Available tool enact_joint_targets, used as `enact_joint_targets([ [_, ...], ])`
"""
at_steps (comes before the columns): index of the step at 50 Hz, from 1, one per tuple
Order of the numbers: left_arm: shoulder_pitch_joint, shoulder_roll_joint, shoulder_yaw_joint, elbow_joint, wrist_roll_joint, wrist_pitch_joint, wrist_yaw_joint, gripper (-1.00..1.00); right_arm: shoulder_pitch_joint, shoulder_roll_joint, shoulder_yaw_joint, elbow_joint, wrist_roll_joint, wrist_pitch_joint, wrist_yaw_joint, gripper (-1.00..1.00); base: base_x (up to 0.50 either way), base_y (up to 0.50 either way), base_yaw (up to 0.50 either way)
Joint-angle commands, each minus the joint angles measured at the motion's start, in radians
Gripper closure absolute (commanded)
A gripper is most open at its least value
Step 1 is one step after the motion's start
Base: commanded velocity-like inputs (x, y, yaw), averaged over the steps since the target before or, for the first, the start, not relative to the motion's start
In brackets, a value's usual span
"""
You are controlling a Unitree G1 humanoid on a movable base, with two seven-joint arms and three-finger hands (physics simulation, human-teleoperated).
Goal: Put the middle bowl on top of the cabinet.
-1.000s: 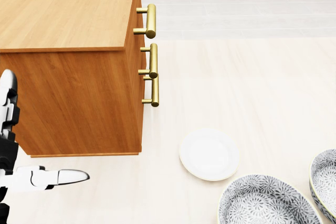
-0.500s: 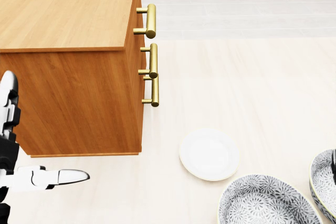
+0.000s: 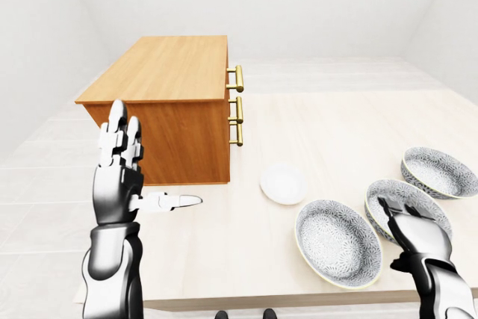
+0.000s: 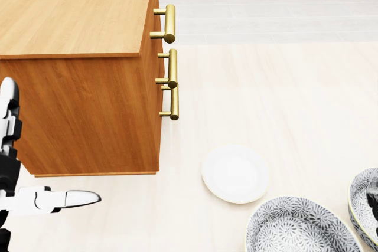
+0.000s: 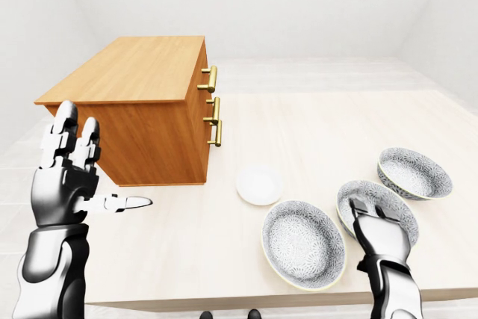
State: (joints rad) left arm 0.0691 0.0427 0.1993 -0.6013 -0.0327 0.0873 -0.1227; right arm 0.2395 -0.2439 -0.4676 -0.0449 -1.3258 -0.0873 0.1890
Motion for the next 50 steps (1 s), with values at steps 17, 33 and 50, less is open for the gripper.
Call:
enact_joint_targets([
  [17,0.007,0.001,0.021,-0.026,-0.013,0.000,-0.008,-1.00,0.004,-0.001,-0.010,-0.008,0.007,0.000,0.007,0.35,0.00,0.00,0.00],
  [33,0.006,-0.005,0.007,-0.008,-0.008,0.000,-0.004,-1.00,0.000,-0.006,-0.013,-0.005,0.016,0.000,0.014,0.64,0.00,0.00,0.00],
  [50,0.004,0.000,0.021,-0.017,-0.016,0.000,-0.002,-1.00,-0.011,-0.014,-0.036,-0.037,0.059,0.000,0.047,1.00,0.00,0.00,0.00],
])
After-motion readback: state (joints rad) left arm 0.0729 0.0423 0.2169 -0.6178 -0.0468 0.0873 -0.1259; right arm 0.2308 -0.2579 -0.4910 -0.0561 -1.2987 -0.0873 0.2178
